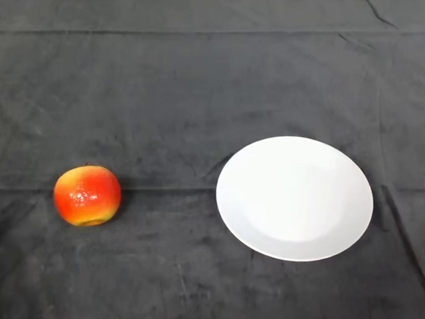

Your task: Move the apple to the plate

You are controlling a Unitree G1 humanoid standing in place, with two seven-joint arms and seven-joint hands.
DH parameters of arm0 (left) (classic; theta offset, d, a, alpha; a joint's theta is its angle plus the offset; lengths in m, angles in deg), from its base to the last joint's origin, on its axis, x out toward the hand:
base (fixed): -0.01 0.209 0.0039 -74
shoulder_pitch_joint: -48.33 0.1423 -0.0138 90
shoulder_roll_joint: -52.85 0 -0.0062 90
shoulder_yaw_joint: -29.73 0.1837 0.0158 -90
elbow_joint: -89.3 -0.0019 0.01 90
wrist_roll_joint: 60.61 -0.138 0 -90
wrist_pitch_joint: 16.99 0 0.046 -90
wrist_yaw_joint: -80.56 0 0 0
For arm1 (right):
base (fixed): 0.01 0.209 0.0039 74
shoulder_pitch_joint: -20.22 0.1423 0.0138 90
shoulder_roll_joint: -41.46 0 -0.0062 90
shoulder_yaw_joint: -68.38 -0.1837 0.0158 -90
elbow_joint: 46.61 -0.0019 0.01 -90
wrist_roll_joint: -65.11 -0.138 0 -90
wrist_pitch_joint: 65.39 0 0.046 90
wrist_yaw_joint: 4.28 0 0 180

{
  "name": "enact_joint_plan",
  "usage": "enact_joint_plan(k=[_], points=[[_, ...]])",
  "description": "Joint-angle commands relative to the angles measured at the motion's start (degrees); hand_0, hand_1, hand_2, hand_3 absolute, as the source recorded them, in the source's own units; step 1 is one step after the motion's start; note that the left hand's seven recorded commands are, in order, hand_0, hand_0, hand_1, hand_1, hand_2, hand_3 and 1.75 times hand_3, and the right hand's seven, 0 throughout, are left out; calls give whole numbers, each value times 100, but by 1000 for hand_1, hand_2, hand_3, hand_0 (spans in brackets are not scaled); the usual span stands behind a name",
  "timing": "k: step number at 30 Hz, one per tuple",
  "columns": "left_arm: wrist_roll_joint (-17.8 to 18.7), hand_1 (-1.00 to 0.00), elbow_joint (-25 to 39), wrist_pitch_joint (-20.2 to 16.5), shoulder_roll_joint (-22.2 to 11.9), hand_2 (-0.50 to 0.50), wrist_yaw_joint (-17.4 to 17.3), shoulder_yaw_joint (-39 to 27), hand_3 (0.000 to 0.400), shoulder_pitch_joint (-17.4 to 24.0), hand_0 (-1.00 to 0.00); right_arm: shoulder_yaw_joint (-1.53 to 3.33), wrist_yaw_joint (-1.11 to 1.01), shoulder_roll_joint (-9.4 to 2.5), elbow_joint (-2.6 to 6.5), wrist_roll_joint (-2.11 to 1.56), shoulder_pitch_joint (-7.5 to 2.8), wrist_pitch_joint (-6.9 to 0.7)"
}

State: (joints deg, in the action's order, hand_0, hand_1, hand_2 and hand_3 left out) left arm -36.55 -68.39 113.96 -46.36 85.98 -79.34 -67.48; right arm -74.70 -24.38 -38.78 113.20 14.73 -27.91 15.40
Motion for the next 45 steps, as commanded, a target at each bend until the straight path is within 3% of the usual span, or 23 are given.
enact_joint_plan(k=[1,29,45], points=[[-186,0,199,179,52,0,-47,133,0,-151,0,-48,-1,135,-10,-41,9,31],[-1418,0,184,637,655,0,42,1065,0,-304,0,-44,8,128,-28,-41,3,28],[-1908,0,96,713,855,0,39,1666,0,-300,0,-43,10,127,-32,-41,2,27]])
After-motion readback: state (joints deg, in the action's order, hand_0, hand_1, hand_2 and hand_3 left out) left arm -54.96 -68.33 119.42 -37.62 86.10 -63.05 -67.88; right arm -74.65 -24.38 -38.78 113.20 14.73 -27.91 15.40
